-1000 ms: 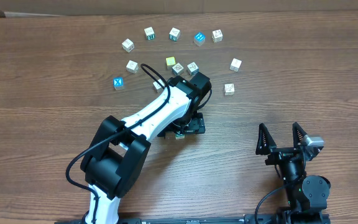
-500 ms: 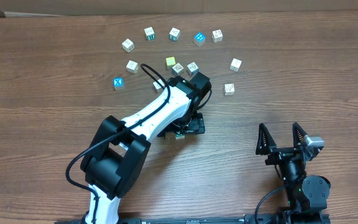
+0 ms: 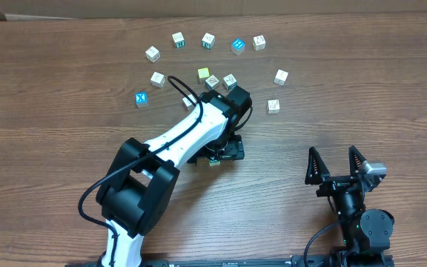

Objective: Form a horizontal line
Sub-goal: 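Open the left gripper to release the green 4 block, then raise the left gripper and move it back over the block cluster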

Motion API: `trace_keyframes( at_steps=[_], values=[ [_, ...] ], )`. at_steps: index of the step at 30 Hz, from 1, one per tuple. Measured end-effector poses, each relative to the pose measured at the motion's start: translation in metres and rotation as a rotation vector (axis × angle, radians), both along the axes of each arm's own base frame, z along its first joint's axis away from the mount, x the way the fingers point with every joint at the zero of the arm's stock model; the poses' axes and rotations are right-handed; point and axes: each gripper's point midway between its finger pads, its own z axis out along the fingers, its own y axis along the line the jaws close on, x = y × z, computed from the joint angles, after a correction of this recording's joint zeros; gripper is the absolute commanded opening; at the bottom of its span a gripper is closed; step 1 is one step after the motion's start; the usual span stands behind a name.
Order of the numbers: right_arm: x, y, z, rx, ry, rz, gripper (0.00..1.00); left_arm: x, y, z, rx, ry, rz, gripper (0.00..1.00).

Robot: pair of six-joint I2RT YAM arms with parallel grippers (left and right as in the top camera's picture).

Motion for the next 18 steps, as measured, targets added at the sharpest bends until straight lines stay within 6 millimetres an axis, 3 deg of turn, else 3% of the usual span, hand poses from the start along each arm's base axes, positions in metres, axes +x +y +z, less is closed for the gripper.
trace_keyframes(
  at_steps=[3, 9, 14, 17, 18],
  values=[
    [0.000, 0.000, 0.000, 0.000, 0.000, 0.000, 1.00, 0.011, 0.001, 0.016, -0.010, -0.012, 0.013, 1.00],
    [0.000, 0.000, 0.000, 0.000, 0.000, 0.000, 1.00, 0.054, 0.003, 0.058, -0.076, -0.108, 0.039, 0.99],
    [0.000, 0.000, 0.000, 0.000, 0.000, 0.000, 1.00, 0.073, 0.013, 0.071, -0.097, -0.148, 0.073, 1.00],
    [0.000, 0.000, 0.000, 0.000, 0.000, 0.000, 1.00, 0.074, 0.019, 0.071, -0.092, -0.142, 0.086, 0.91],
    [0.000, 0.000, 0.000, 0.000, 0.001, 0.000, 1.00, 0.075, 0.020, 0.071, -0.092, -0.143, 0.089, 0.83]
  ],
)
